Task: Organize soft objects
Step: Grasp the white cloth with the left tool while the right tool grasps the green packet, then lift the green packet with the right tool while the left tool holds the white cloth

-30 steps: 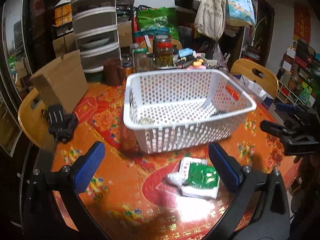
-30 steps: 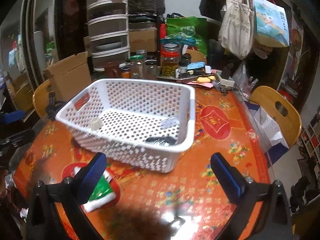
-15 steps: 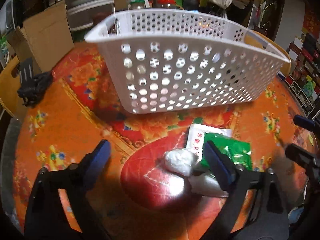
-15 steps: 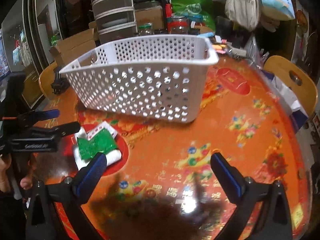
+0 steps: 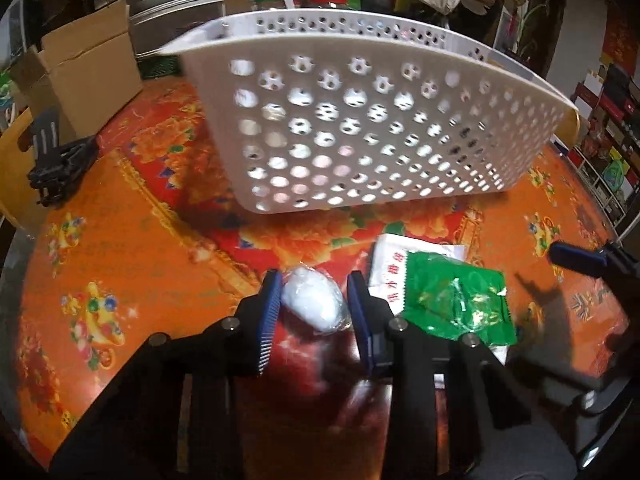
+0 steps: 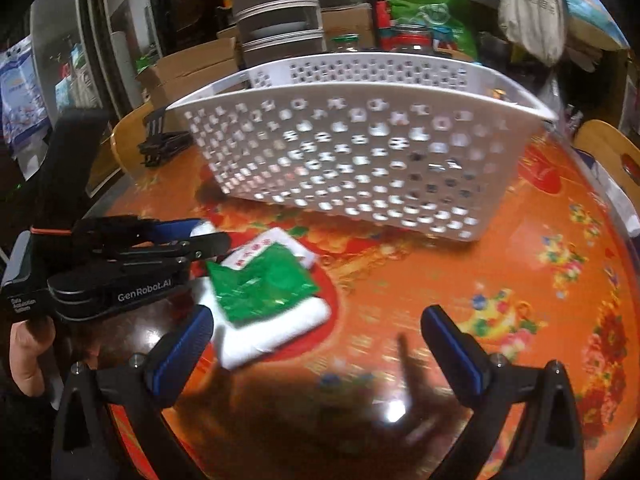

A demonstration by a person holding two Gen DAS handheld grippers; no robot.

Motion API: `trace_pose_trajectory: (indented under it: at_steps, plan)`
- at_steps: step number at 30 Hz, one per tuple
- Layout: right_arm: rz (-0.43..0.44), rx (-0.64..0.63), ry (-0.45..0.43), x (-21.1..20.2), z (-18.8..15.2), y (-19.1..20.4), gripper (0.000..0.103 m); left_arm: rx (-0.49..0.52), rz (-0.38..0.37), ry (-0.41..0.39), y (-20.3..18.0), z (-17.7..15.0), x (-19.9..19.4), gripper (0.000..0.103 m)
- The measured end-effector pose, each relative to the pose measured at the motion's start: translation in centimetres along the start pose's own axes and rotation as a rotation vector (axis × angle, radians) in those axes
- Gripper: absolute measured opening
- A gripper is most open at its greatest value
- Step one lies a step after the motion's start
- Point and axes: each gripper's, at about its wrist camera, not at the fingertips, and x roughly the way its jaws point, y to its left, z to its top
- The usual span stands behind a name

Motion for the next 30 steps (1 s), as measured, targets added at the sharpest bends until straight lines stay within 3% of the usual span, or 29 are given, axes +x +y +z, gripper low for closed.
trace_pose_trajectory:
  at_steps: [7,13,19,20,21,30]
  plan:
    - [0.016,-0.052,0.041,3.2,0.7,2.4,0.099,-0.057,0.003,-0.003,3.1,-0.1,-0.7,0.031]
    - [0.026,-0.053,0.07,4.5,1.2,2.8,0.075,-0.086,-0.005,0.003,4.2,-0.7,-0.6,0.031]
    - [0.038,-0.061,0.067,4.4,1.1,2.7,0.063,-0.089,-0.008,0.008,4.1,-0.9,-0.3,0.031]
    - [0.044,-0.057,0.064,4.3,1.1,2.7,0.058,-0.089,-0.009,0.007,4.2,-0.9,-0.3,0.031]
    - [0.051,-0.054,0.061,4.2,1.1,2.6,0.043,-0.089,-0.009,0.006,4.1,-0.9,-0.3,0.031]
    - [0.067,-0.035,0.034,2.7,1.1,1.4,0.032,-0.086,-0.01,0.002,3.8,-0.9,-0.3,0.032]
